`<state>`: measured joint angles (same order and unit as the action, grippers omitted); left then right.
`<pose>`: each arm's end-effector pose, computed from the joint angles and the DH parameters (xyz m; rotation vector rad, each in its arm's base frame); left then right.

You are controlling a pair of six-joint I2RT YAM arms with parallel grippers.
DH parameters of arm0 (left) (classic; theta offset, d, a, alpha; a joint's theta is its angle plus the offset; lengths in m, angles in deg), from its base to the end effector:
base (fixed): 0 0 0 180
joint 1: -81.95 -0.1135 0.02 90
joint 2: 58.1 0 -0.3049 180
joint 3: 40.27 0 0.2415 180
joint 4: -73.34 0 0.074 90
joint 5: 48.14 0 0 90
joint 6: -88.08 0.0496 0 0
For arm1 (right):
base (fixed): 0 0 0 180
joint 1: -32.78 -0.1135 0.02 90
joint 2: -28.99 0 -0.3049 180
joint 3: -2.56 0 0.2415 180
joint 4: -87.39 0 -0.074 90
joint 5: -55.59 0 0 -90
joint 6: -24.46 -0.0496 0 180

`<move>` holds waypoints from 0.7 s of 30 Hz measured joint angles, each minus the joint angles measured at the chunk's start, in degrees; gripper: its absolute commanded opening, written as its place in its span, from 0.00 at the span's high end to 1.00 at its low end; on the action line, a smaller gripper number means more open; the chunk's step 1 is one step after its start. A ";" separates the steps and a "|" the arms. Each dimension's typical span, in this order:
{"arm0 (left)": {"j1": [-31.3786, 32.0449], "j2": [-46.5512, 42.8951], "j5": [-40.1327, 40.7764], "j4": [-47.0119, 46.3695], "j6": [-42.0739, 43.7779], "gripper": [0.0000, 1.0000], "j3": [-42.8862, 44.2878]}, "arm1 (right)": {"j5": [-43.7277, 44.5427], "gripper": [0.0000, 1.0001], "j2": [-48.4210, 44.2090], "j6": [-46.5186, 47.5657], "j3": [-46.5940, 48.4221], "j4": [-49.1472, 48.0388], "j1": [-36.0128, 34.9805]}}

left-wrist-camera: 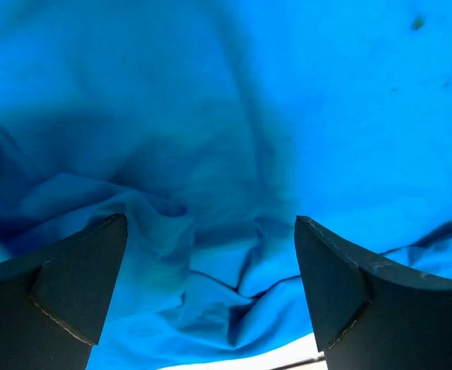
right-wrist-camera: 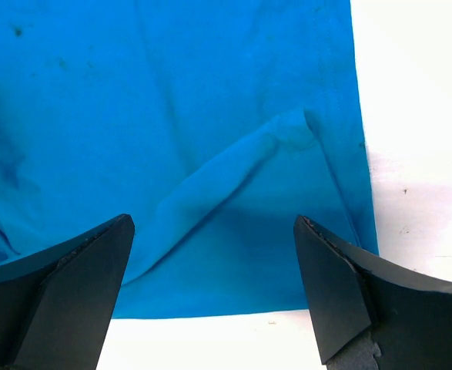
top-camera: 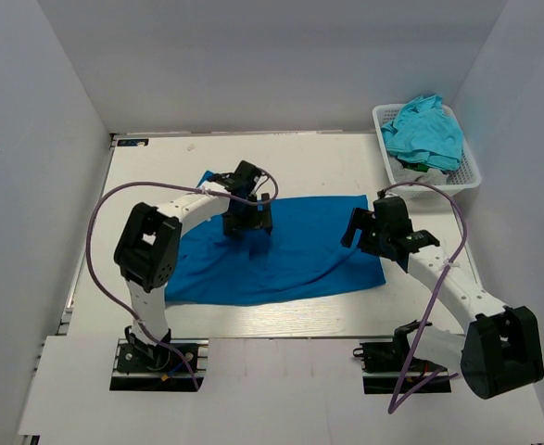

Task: Fold and stack the t-shirts
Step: Grap the side of the flattened tshirt furthest away from the robot with both arms

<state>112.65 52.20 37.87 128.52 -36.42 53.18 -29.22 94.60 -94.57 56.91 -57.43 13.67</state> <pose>0.3379 -0.2046 0.2120 -0.0801 2.8951 -0.3317 0.2055 0.0665 0.2546 0.2504 2.3838 0.2914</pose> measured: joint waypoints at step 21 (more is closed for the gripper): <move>0.11 -13.53 6.14 2.51 2.93 0.00 -10.05 | -4.11 0.10 -1.86 2.93 -0.02 -0.37 -0.02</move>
<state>112.76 38.67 44.02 131.03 -33.49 43.13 -33.33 92.74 -91.64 56.89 -57.80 13.65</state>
